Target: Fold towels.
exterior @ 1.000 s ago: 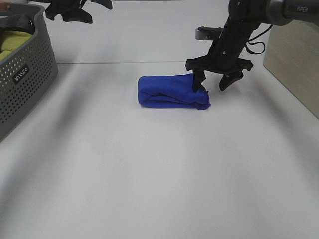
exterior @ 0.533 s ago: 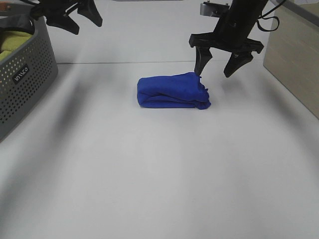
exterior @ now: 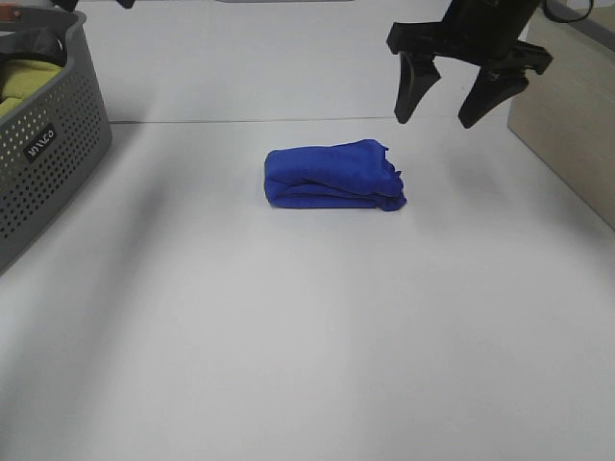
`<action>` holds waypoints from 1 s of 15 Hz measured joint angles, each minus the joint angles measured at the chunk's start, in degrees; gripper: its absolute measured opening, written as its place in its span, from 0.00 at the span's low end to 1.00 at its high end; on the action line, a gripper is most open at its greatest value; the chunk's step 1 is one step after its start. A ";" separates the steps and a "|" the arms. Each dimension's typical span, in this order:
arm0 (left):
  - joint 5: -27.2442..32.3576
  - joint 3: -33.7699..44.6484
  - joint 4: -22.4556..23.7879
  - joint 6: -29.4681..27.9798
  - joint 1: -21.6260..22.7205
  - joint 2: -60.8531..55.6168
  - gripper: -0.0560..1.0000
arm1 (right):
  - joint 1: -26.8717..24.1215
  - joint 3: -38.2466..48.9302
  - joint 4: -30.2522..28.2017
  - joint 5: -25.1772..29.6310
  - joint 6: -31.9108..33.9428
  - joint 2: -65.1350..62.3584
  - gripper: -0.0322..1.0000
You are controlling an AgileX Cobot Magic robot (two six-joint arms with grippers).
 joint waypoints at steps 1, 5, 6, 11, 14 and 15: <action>0.00 5.61 0.57 -0.57 0.00 -4.70 0.66 | 0.00 4.01 -0.92 0.00 0.00 -3.61 0.75; 0.29 29.62 1.26 -1.95 0.00 -24.52 0.66 | 0.00 22.06 -1.95 0.00 -1.03 -19.71 0.75; 0.29 34.89 1.26 -1.95 0.00 -29.91 0.66 | 0.00 27.22 -1.95 -0.46 -1.03 -24.47 0.75; -1.26 62.68 1.55 1.60 0.00 -57.12 0.66 | 0.00 53.34 -3.21 -6.88 -1.09 -48.53 0.75; -3.90 72.94 1.60 3.61 0.00 -68.81 0.66 | 0.00 63.71 -4.24 -8.48 -1.09 -59.93 0.75; -4.81 76.89 1.60 4.64 0.00 -73.28 0.66 | 0.00 66.98 -4.70 -8.94 -1.20 -64.34 0.75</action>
